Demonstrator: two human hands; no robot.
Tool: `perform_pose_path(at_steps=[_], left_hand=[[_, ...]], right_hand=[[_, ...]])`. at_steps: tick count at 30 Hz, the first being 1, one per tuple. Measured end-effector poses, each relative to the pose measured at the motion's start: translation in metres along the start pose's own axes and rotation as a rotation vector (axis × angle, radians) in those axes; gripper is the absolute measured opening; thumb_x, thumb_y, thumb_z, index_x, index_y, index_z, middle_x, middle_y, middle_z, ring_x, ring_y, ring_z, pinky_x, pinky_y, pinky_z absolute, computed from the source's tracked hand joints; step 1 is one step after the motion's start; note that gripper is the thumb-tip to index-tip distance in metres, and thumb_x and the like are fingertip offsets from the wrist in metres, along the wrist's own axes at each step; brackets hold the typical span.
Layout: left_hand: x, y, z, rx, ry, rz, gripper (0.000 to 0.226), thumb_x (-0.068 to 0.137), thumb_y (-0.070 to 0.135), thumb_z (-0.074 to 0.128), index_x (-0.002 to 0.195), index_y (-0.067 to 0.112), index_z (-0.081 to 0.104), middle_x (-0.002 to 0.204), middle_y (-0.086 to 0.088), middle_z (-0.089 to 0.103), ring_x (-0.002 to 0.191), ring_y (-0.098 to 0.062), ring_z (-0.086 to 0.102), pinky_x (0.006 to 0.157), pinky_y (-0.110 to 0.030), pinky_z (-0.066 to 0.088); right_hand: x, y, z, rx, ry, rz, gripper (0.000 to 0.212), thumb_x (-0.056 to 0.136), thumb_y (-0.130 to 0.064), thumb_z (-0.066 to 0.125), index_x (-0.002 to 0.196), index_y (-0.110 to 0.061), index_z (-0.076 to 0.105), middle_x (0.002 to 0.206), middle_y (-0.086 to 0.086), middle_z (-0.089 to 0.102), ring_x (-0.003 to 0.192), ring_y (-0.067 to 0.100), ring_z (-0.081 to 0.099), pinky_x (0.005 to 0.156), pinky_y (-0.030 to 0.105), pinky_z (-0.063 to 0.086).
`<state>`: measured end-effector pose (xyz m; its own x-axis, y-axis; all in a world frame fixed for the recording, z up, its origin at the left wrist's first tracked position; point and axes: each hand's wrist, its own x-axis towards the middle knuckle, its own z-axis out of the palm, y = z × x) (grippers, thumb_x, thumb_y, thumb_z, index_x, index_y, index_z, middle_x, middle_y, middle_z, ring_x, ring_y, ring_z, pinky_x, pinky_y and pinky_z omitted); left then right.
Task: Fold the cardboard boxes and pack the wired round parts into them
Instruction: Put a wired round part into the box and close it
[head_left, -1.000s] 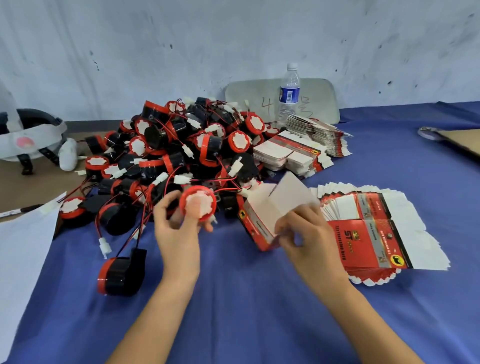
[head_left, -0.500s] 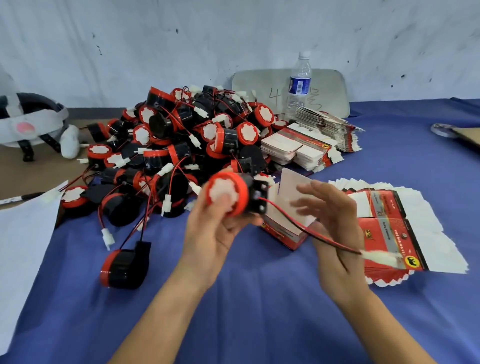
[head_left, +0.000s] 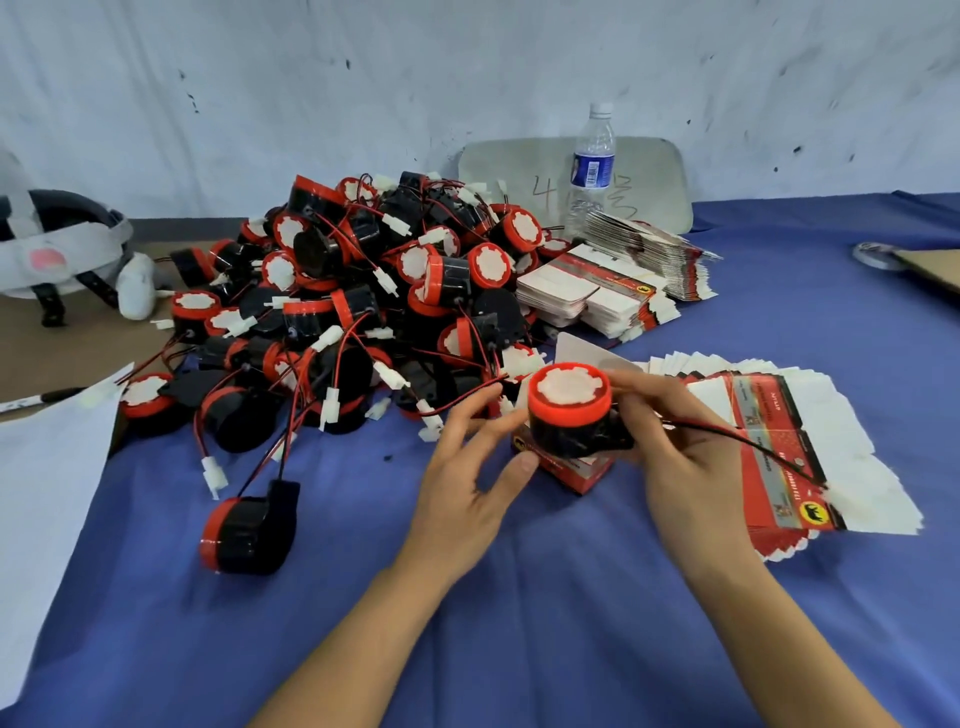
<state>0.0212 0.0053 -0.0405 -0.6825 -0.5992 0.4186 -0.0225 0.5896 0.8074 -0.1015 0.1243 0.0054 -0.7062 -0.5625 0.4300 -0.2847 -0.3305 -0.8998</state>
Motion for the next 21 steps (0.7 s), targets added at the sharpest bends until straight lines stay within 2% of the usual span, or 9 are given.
perform_pose_path(at_steps=[3,5,7,10,13,15,17,19,21], left_hand=[[0.001,-0.007,0.006,0.079,-0.086,0.028,0.037,0.093,0.054,0.050,0.129,0.053,0.041,0.157,0.020,0.017,0.139,0.008,0.023,0.104,-0.005,0.028],[0.001,-0.009,0.008,0.127,-0.141,0.034,0.046,0.090,0.062,0.045,0.133,0.061,0.029,0.158,0.027,0.004,0.144,0.005,0.013,0.106,-0.005,0.024],[0.000,-0.008,0.008,0.138,-0.171,0.004,0.043,0.089,0.066,0.045,0.129,0.065,0.030,0.155,0.031,0.000,0.142,0.007,0.014,0.102,-0.007,0.024],[-0.001,-0.007,0.009,0.161,-0.153,-0.010,0.044,0.083,0.066,0.048,0.124,0.050,0.049,0.152,0.030,0.009,0.133,0.016,0.022,0.095,-0.003,0.026],[-0.004,-0.003,0.011,0.178,-0.140,0.007,0.041,0.084,0.057,0.054,0.116,0.032,0.061,0.143,0.022,0.024,0.113,0.006,0.046,0.091,-0.006,0.037],[-0.006,0.001,0.013,0.184,-0.122,0.039,0.037,0.086,0.054,0.054,0.109,0.028,0.064,0.134,0.018,0.030,0.097,0.002,0.053,0.086,-0.005,0.040],[-0.008,0.006,0.014,0.177,-0.125,0.067,0.031,0.087,0.051,0.052,0.107,0.031,0.062,0.130,0.019,0.031,0.086,0.000,0.057,0.082,-0.004,0.040],[-0.010,0.010,0.016,0.155,-0.132,0.080,0.029,0.087,0.047,0.053,0.116,0.043,0.054,0.131,0.022,0.031,0.080,-0.002,0.059,0.081,-0.004,0.042],[-0.010,0.012,0.017,0.102,-0.112,0.071,0.046,0.087,0.040,0.059,0.128,0.054,0.042,0.134,0.023,0.031,0.078,-0.004,0.061,0.078,-0.005,0.043]], right_hand=[[0.000,0.000,0.000,-0.071,0.067,-0.003,0.025,0.096,-0.003,0.053,0.096,-0.022,0.070,0.096,-0.011,0.072,0.097,0.003,0.065,0.078,0.014,0.051],[0.001,0.001,-0.001,-0.159,0.107,-0.040,0.025,0.095,-0.004,0.055,0.094,-0.025,0.068,0.095,-0.013,0.071,0.095,-0.002,0.064,0.075,0.007,0.047],[0.000,0.005,-0.002,-0.228,0.117,-0.040,0.024,0.093,-0.004,0.058,0.091,-0.027,0.066,0.097,-0.007,0.070,0.094,0.004,0.066,0.075,0.009,0.048],[0.001,0.009,-0.002,-0.374,0.085,-0.130,0.020,0.090,-0.001,0.061,0.088,-0.020,0.064,0.094,0.003,0.068,0.091,0.016,0.065,0.076,0.023,0.052],[0.003,0.010,-0.005,-0.503,0.053,-0.269,0.011,0.088,0.003,0.062,0.088,-0.006,0.067,0.088,0.006,0.067,0.083,0.011,0.061,0.074,0.019,0.049],[0.006,0.010,-0.009,-0.540,0.038,-0.249,0.011,0.088,0.005,0.062,0.090,-0.003,0.069,0.087,0.005,0.068,0.082,0.014,0.063,0.076,0.021,0.050],[0.009,0.010,-0.013,-0.546,0.021,-0.182,0.014,0.088,0.005,0.061,0.091,-0.006,0.068,0.087,0.001,0.069,0.083,0.012,0.064,0.077,0.014,0.048],[0.012,0.010,-0.017,-0.566,-0.003,-0.147,0.016,0.089,0.005,0.060,0.091,-0.009,0.069,0.088,-0.002,0.069,0.084,0.012,0.065,0.077,0.010,0.047],[0.015,0.011,-0.020,-0.599,-0.016,-0.169,0.018,0.089,0.007,0.059,0.090,-0.008,0.069,0.088,0.000,0.069,0.084,0.015,0.066,0.078,0.016,0.049]])
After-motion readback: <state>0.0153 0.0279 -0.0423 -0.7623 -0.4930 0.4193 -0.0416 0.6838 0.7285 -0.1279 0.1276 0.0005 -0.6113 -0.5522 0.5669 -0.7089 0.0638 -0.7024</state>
